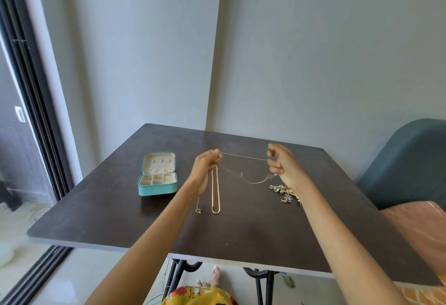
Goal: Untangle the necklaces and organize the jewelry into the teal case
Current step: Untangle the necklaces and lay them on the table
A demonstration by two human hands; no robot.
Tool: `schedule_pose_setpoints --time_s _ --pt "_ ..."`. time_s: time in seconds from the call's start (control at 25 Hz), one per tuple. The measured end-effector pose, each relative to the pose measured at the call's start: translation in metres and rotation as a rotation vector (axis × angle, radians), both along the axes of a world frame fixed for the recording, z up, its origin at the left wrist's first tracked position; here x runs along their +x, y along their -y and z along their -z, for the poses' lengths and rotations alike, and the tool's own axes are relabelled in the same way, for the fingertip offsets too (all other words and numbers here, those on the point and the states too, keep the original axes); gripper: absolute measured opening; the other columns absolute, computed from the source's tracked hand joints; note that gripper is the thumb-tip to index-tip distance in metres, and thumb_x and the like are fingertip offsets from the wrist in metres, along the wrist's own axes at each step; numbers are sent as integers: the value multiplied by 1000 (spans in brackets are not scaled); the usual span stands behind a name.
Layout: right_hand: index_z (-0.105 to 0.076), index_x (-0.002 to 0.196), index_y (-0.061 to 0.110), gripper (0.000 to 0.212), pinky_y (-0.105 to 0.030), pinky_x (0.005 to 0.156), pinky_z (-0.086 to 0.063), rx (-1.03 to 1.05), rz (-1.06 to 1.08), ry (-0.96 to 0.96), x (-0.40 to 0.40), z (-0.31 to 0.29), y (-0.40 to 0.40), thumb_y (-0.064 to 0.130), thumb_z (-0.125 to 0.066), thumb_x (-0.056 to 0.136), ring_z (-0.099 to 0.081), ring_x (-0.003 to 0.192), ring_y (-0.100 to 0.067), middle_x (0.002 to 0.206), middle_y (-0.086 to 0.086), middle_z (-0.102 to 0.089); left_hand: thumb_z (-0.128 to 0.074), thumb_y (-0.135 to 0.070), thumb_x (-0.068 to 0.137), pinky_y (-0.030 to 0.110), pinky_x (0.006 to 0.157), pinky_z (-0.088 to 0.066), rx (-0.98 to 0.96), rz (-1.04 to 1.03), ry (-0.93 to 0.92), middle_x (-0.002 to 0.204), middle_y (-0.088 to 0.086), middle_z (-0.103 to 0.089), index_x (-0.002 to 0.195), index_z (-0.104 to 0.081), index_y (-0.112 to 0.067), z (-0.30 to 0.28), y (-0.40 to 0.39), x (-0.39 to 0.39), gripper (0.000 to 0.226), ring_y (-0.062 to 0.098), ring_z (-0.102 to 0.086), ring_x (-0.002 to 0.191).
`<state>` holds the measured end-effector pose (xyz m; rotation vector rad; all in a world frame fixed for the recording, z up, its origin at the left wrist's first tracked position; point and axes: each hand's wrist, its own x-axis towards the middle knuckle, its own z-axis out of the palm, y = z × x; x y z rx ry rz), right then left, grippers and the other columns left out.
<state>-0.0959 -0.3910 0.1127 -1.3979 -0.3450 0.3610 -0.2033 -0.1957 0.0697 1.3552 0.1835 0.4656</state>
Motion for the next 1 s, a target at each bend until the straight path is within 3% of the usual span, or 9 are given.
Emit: schedule_pose_setpoints --time_s 0.16,0.28,0.36,0.48,0.56,0.64,0.8,0.92,1.0 --pt "-45 82 13 14 -15 32 -14 -183 24 29 1 13 11 16 -48 95 -23 37 -3 72 1 -43 -37 -15 98 28 74 -42 -422 -17 82 76 4 -55 68 -47 -14 -3 -11 -2 32 16 -55 72" --pt "-50 88 11 12 -15 33 -16 -390 -18 93 -4 17 10 20 -48 95 -24 38 -3 70 -1 -48 -36 -14 98 32 73 -46 -570 32 123 62 4 -48 66 -42 -13 -3 -7 -2 33 19 -55 60" --pt "-59 87 8 25 -15 35 -20 -572 -64 162 -7 17 9 28 -46 96 -26 38 -5 64 -2 -52 -38 -14 96 30 66 -48 -628 27 127 53 2 -45 65 -42 -14 -3 -4 1 31 18 -49 53" --pt "-61 63 10 44 -18 40 -26 -675 -98 222 -9 17 9 38 -48 94 -28 39 -8 49 1 -38 -39 -15 94 27 55 -43 -663 9 122 49 -1 -41 63 -40 -14 0 -2 4 31 14 -41 48" --pt "-42 53 16 48 -22 48 -34 -587 -96 221 -8 18 9 40 -49 94 -30 43 -11 48 3 -31 -40 -16 93 25 50 -36 -677 -9 103 51 -2 -37 62 -39 -15 5 -5 5 31 12 -35 46" --pt "-33 55 19 46 -25 57 -39 -380 -106 159 -6 20 7 35 -48 95 -34 49 -13 50 3 -33 -41 -18 93 23 47 -31 -676 -29 82 54 -2 -33 60 -38 -16 12 -8 4 33 10 -31 46" --pt "-33 58 19 40 -25 55 -36 100 -122 -59 -1 15 2 23 -49 95 -30 45 -11 48 5 -32 -52 -26 93 23 46 -33 -554 -6 36 46 -3 -34 54 -36 -18 20 -14 3 42 10 -32 44" --pt "-41 59 18 36 -21 47 -36 262 -133 -77 1 2 -4 21 -48 94 -32 42 -9 49 5 -37 -56 -27 92 23 45 -40 -265 142 -11 48 0 -45 52 -48 -17 18 -19 -2 42 12 -39 44" --pt "-49 60 16 33 -20 46 -41 292 -173 -50 -1 -11 -9 19 -47 92 -42 46 -9 56 2 -49 -52 -23 93 24 47 -44 -149 265 -24 55 3 -55 63 -54 -13 16 -21 -5 32 13 -43 47"
